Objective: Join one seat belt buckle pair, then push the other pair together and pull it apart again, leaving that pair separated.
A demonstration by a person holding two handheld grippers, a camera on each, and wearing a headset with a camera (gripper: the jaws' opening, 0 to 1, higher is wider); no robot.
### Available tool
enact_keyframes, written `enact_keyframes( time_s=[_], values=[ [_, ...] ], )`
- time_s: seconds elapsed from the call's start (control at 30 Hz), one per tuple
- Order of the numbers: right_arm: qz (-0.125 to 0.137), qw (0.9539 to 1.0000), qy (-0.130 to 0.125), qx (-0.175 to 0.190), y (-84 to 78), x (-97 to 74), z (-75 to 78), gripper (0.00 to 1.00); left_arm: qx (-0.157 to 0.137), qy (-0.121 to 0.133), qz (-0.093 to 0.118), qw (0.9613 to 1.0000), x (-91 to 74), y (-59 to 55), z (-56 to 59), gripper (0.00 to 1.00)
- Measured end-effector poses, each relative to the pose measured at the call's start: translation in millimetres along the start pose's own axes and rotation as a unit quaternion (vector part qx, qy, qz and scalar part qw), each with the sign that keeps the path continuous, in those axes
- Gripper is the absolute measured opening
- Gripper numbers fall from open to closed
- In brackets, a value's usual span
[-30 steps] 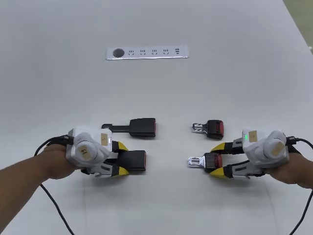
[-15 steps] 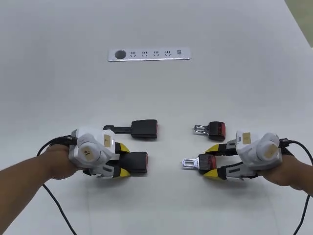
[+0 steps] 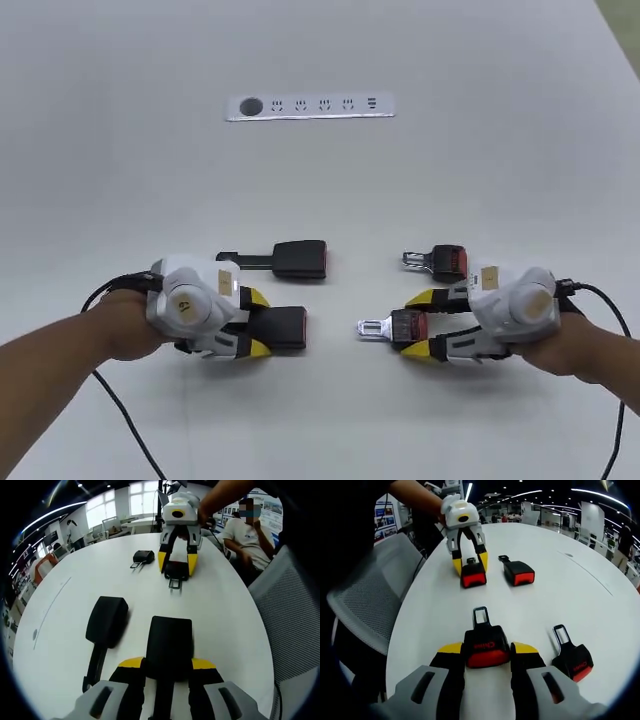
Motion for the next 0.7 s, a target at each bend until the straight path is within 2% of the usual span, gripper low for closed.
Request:
enact_keyframes(
  time_s=[0.7],
  values=[
    [0.038,0.9992,0.011,-0.004,23.2,39.2,-4.8,0.34,-0.001,-0.001,-0.012,0.9999,0.4,1.7,-0.4,0.34]
  ],
)
Point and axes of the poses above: the centre of the closed fingertips' face, and the gripper's own axes: x roughly forward along the fingers, z roughly to its right, y roughly out of its top, the point moved 7 cm from there along -x, roughly backward along the fingers, and after that the axes turned 2 degrees about z, right-handed, at the moved point
